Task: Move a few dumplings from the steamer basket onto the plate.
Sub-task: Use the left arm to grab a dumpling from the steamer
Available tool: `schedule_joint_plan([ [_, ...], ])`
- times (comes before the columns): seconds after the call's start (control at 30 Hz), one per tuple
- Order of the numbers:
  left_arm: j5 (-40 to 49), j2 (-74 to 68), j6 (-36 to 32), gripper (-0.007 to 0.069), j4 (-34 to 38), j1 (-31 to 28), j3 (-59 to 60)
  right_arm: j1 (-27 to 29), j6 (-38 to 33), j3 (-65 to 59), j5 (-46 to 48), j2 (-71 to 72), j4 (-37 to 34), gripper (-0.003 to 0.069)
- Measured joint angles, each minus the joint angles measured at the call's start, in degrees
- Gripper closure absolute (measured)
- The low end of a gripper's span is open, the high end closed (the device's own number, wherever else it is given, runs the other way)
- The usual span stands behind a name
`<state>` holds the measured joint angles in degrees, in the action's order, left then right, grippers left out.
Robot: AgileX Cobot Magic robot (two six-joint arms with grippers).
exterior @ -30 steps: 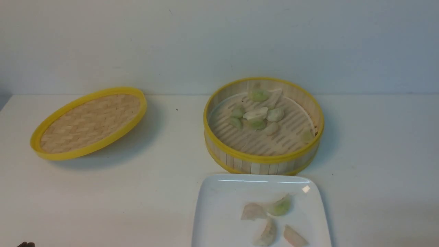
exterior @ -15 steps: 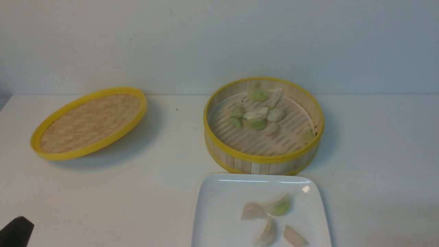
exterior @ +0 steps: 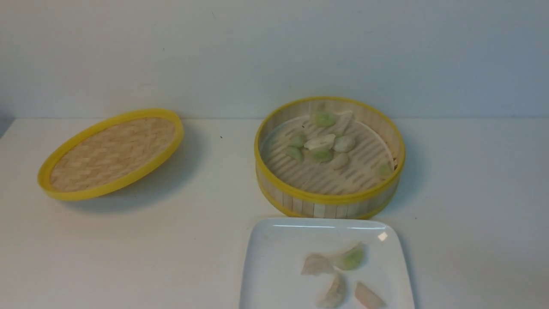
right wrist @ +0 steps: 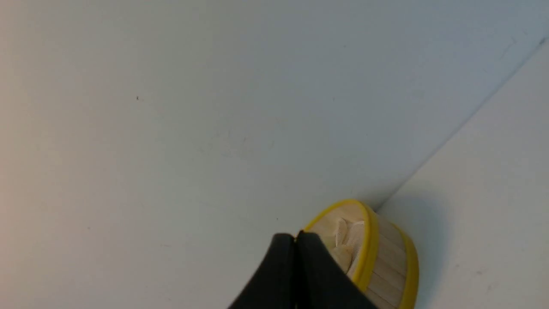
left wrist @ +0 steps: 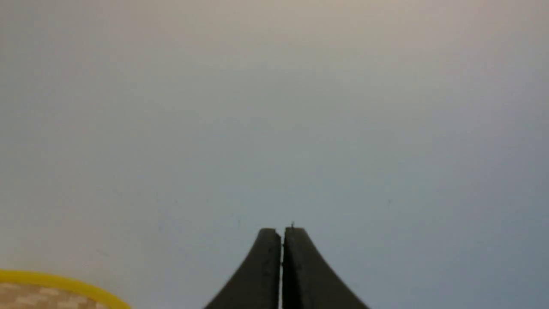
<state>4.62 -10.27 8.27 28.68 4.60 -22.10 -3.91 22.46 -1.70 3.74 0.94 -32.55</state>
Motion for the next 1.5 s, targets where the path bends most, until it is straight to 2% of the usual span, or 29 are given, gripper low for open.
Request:
schedule_joint_plan([
  [0.2, 23.74, -19.40, -3.37, 0.0631, -4.60, 0.00, -21.13, -0.95, -2.23, 2.36, 3.54, 0.00, 0.12, 0.0673],
  [0.27, 35.94, -30.86, -8.27, 0.0631, -4.68, 0.00, -30.99, -2.39, -5.78, 9.18, 11.12, 0.00, 2.62, 0.0673],
  [0.3, 36.73, -31.76, -8.57, 0.0631, -4.68, 0.00, -31.68, -2.48, -6.08, 9.18, 11.80, -0.10, 2.82, 0.0673],
  [0.43, 50.77, -51.27, -17.24, 0.0631, -2.83, 0.11, -44.62, -3.10, -9.67, 25.40, 28.46, -6.70, 8.60, 0.0673],
  [0.53, 54.46, -60.92, -20.35, 0.0631, -2.96, 2.09, -49.96, -3.10, -11.86, 35.14, 39.24, -14.36, 12.16, 0.0673],
  [0.6, 55.51, -67.71, -23.04, 0.0631, -4.70, 5.65, -54.38, -3.10, -14.50, 41.60, 48.10, -20.82, 14.57, 0.0673],
  [0.73, 57.14, -77.28, -24.80, 0.0631, -6.44, 12.33, -62.23, -3.10, -18.79, 48.08, 57.99, -30.39, 16.56, 0.0673],
  [0.97, 60.39, -95.61, -24.94, 0.0631, -7.11, 20.00, -79.32, -3.10, -21.69, 49.29, 59.12, -36.54, 16.70, 0.0673],
  [1.1, 64.82, -107.30, -24.94, 0.0631, -11.04, 23.05, -93.50, -3.10, -22.46, 49.33, 58.31, -36.66, 16.87, 0.0673],
  [1.33, 65.88, -121.68, -25.09, 0.0631, -19.85, 24.76, -111.12, -3.10, -22.94, 49.33, 57.93, -36.66, 17.14, 0.0673],
  [1.5, 66.00, -125.75, -25.13, 0.0630, -24.44, 24.76, -114.54, -3.10, -23.00, 49.33, 57.55, -36.66, 17.18, 0.0673],
])
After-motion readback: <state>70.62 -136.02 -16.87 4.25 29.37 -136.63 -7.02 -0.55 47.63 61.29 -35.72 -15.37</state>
